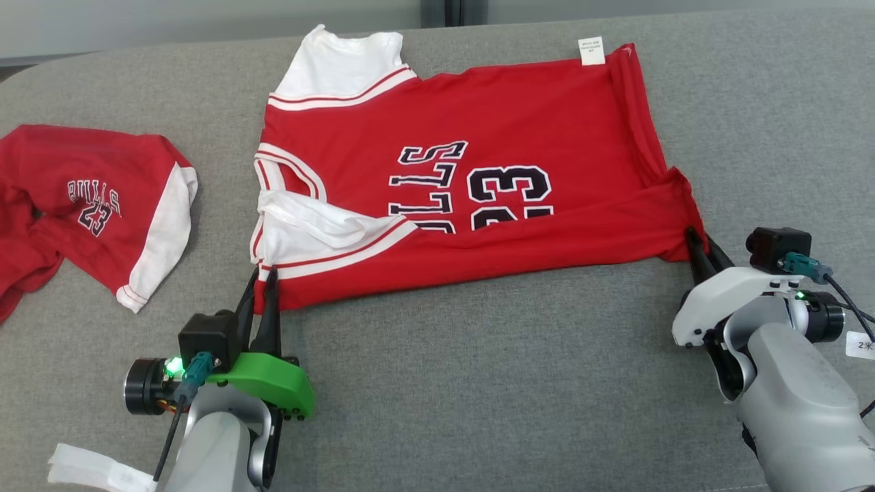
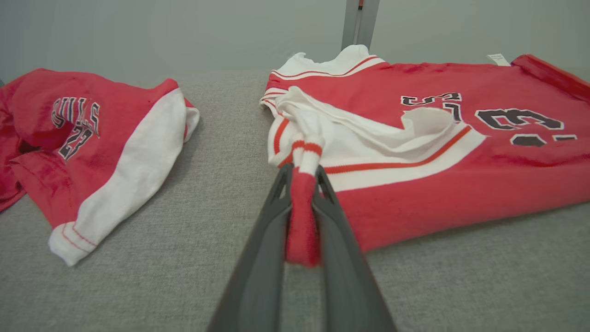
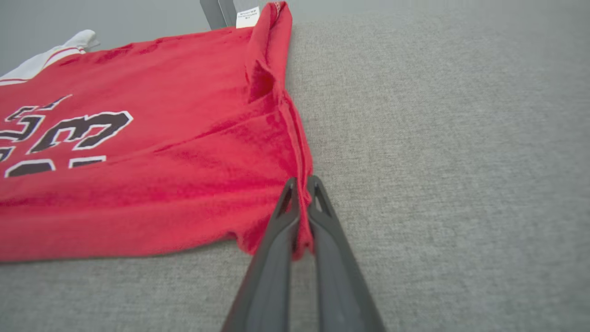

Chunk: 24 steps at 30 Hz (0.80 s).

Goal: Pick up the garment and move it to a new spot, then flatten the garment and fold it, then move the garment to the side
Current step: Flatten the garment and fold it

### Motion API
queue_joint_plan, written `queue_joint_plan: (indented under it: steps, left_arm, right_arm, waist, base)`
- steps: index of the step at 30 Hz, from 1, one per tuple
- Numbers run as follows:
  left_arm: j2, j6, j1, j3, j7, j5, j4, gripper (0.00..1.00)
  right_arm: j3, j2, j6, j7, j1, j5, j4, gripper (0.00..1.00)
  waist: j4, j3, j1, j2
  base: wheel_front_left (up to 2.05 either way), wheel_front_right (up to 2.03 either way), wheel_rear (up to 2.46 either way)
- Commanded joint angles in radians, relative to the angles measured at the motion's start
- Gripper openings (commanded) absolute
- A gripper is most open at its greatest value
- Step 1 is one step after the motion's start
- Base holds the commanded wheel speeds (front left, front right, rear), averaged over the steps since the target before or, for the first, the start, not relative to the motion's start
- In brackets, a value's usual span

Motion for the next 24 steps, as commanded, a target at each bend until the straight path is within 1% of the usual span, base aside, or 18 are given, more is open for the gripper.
queue_joint_plan:
  steps: [1,7,11,14,17,22,23,24]
  left_arm:
    - [0.003,0.002,0.018,0.003,0.0,-0.004,0.007,0.0]
    - [0.004,-0.008,0.06,0.0,0.0,0.004,0.023,0.0]
    - [0.005,-0.018,0.091,-0.005,0.0,0.001,0.029,0.0]
    - [0.006,-0.027,0.12,-0.012,0.0,0.001,0.03,0.0]
    - [0.006,-0.034,0.148,-0.014,0.0,-0.004,0.03,0.0]
    - [0.006,-0.036,0.177,-0.017,0.0,-0.012,0.03,0.0]
    - [0.006,-0.035,0.176,-0.016,0.0,-0.012,0.032,0.2]
    - [0.006,-0.032,0.174,-0.016,0.0,-0.011,0.036,0.43]
  right_arm:
    - [0.002,-0.019,-0.002,-0.01,0.017,0.001,-0.002,0.0]
    - [0.007,-0.058,-0.002,-0.02,0.07,0.011,-0.042,0.0]
    - [-0.023,-0.072,-0.002,-0.022,0.135,0.02,-0.078,0.0]
    - [-0.041,-0.061,-0.002,-0.019,0.203,0.029,-0.111,0.0]
    - [-0.086,-0.059,-0.002,-0.01,0.28,0.032,-0.16,0.0]
    - [-0.151,-0.021,-0.003,0.03,0.365,0.014,-0.245,0.0]
    - [-0.169,-0.013,-0.003,0.031,0.37,0.009,-0.267,0.31]
    - [-0.186,-0.002,-0.003,0.03,0.373,0.009,-0.284,1.0]
  waist:
    - [-0.012,-0.023,0.0,0.0]
    - [-0.026,-0.07,0.0,0.0]
    - [-0.029,-0.099,0.0,0.0]
    - [-0.027,-0.119,0.0,0.0]
    - [-0.025,-0.136,0.0,0.0]
    - [-0.029,-0.14,0.0,0.0]
    - [-0.029,-0.136,0.0,0.0]
    - [-0.029,-0.134,0.0,0.0]
  base:
    - [0.0,0.0,0.0]
    - [0.0,0.0,0.0]
    - [0.0,0.0,0.0]
    - [0.0,0.0,0.0]
    - [0.0,0.0,0.0]
    - [0.0,0.0,0.0]
    - [0.0,0.0,0.0]
    - [0.0,0.0,0.0]
